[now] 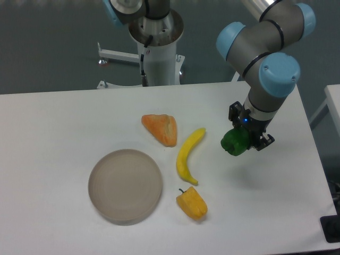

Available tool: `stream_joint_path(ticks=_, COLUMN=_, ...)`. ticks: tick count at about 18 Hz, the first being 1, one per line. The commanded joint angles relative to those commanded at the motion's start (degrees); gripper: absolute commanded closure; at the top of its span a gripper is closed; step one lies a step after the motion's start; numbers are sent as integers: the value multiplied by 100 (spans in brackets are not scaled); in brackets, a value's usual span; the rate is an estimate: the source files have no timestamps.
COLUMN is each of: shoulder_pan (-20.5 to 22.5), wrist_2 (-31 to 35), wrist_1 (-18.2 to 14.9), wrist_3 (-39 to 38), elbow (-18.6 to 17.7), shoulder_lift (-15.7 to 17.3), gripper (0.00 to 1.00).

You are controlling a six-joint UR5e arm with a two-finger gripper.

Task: Place the green pepper on the table
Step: 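Lower the held green pepper toward the table beside the yellow pepper, then open the gripper to release the green pepper onto the table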

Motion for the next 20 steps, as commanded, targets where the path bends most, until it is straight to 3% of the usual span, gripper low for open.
stream_joint_path(ticks=4, shoulder_pan=-9, wrist_2=0, wrist_1=9, wrist_3=-9, elbow=35, shoulder_lift=-52, gripper=93)
stream_joint_path(ticks=7, shoulder_pan=-26, wrist_2=-26, wrist_1=122, wrist_3=0, elbow=342, shoulder_lift=-386, gripper=93)
stream_joint_path(ticks=9, shoulder_pan=-53, wrist_2=-26, wrist_1=394, wrist_3=-17, elbow=466, shoulder_lift=-614, gripper=93)
stream_joint_path(ticks=16, shoulder_pan=-325, wrist_2=-26, wrist_1=1633, wrist_3=-554, elbow=404, shoulder_lift=-1353, gripper=93)
stream_joint_path(ticks=20, shoulder_pan=-413, wrist_2=-18, wrist_1=1714, wrist_3=-642, elbow=247, shoulder_lift=-1433, gripper=92)
